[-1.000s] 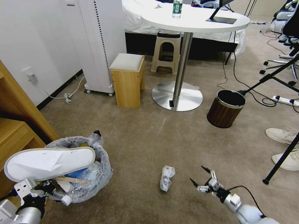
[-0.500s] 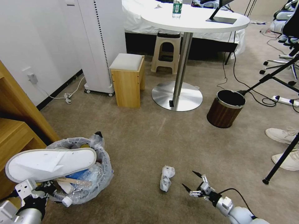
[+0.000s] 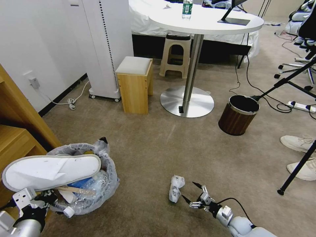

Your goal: Pick up the trash bin and place the garbage on the floor into it.

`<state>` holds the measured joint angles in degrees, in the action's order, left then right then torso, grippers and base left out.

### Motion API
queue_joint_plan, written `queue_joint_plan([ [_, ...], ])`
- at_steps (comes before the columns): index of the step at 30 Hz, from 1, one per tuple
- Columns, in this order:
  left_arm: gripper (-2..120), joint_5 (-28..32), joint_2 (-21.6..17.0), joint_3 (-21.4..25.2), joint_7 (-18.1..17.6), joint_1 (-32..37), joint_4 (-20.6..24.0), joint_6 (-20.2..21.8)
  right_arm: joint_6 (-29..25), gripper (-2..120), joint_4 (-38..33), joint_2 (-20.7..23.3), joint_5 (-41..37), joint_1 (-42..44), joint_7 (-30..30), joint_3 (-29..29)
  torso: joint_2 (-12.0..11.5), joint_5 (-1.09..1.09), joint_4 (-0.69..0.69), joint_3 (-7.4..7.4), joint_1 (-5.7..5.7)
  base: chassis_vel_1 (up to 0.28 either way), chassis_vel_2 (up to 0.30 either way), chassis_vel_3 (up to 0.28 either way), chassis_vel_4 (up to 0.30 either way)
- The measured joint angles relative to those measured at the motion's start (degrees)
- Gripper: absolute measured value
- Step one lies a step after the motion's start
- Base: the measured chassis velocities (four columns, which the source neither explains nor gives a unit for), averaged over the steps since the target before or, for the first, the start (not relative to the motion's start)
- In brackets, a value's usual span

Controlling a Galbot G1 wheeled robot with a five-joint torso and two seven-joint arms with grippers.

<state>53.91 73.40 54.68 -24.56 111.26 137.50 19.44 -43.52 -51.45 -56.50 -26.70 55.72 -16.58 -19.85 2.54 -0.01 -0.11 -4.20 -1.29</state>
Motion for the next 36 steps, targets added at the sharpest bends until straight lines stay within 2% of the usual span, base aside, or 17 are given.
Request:
queue_joint_plan([
  [28, 0, 0.2, 0.6, -0.3, -0.1, 0.3, 1.8, 0.2, 1.2, 91, 2.6, -4.0, 0.8, -2.5, 0.4, -5.3, 0.0, 0.01, 0.01, 0.0, 0.0, 0.0, 0.0, 0.0, 0.0],
  [36, 0, 0.5, 0.5, -0.3, -0.1, 0.5, 2.5, 0.2, 0.9, 89, 6.0, -6.0, 0.7, -4.5, 0.2, -7.0, 0.0, 0.02, 0.01, 0.0, 0.0, 0.0, 0.0, 0.0, 0.0],
])
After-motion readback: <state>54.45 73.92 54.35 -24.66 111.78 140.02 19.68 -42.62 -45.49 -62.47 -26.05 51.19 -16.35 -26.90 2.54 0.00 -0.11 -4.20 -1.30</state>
